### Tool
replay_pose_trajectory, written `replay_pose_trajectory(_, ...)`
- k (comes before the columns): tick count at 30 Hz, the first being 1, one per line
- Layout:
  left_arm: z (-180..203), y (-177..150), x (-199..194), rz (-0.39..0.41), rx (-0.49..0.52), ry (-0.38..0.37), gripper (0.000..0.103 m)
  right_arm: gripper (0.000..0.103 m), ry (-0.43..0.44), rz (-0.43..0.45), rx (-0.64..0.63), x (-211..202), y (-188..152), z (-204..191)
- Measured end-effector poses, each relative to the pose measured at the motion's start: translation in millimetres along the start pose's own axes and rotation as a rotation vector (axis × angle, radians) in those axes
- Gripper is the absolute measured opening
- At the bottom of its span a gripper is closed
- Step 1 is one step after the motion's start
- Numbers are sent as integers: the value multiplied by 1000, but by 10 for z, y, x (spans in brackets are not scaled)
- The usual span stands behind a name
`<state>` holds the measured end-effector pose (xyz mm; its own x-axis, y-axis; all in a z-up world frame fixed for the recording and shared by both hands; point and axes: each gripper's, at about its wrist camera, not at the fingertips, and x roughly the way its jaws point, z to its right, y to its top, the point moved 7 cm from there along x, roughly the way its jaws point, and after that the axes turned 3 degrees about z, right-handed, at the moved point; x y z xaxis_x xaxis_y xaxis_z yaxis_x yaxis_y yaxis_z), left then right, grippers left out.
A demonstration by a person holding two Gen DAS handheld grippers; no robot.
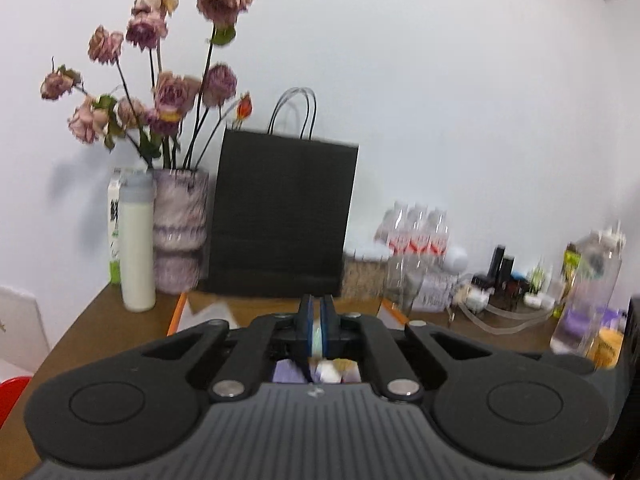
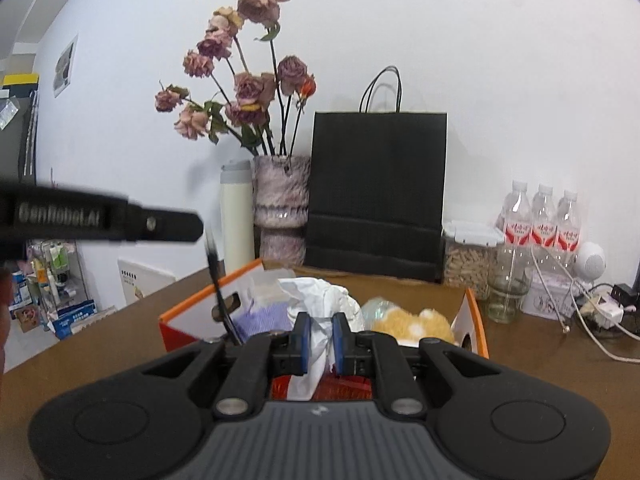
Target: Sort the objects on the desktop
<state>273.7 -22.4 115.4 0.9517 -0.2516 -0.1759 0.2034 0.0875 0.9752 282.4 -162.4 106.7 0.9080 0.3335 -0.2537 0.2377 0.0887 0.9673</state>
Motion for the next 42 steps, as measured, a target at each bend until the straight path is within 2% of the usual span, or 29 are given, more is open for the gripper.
replay_pose_trajectory(2, 11, 100, 59, 24, 4, 1, 4, 11, -1, 11, 2, 44, 56, 30)
replay_pose_trajectory(5, 9, 129, 181, 19, 4, 7, 4, 11, -2, 17, 11, 104, 84, 69)
replay_pose_trajectory(9, -39, -43, 355, -48, -19, 7, 5, 11, -10, 7, 17, 177, 30, 128)
replay_pose_trajectory(13, -84, -355, 443, -149, -14, -8, 7, 11, -35, -16, 37, 181, -90, 273)
replay_pose_trajectory(16, -64, -606, 447, -222, 22, -18, 23, 11, -56, -30, 58, 127, -188, 397)
replay_pose_trajectory(18, -32, -769, 435, -268, 45, -26, 39, 11, -69, -39, 68, 76, -254, 465)
replay_pose_trajectory(20, 24, -910, 406, -301, 72, -40, 44, 11, -79, -51, 71, 21, -334, 514)
replay_pose_trajectory(24, 129, -1149, 358, -357, 117, -51, 67, 11, -95, -92, 68, -104, -564, 566)
replay_pose_trajectory(30, 264, -1396, 422, -440, 176, -39, 77, 11, -92, -151, 73, -219, -842, 569)
replay_pose_trajectory(34, 311, -1537, 468, -485, 159, -25, 77, 11, -76, -168, 81, -248, -936, 537)
replay_pose_trajectory(37, 326, -1612, 497, -504, 146, -6, 74, 11, -61, -173, 76, -258, -974, 499)
replay_pose_trajectory(38, 327, -1628, 507, -510, 139, -4, 66, 11, -58, -173, 73, -258, -978, 485)
replay_pose_trajectory(39, 327, -1644, 506, -516, 131, -4, 52, 11, -55, -172, 72, -261, -982, 475)
replay_pose_trajectory(40, 329, -1656, 506, -521, 125, -5, 44, 11, -52, -170, 72, -265, -979, 468)
replay_pose_trajectory(42, 331, -1637, 488, -512, 113, -9, 41, 11, -50, -163, 75, -275, -960, 464)
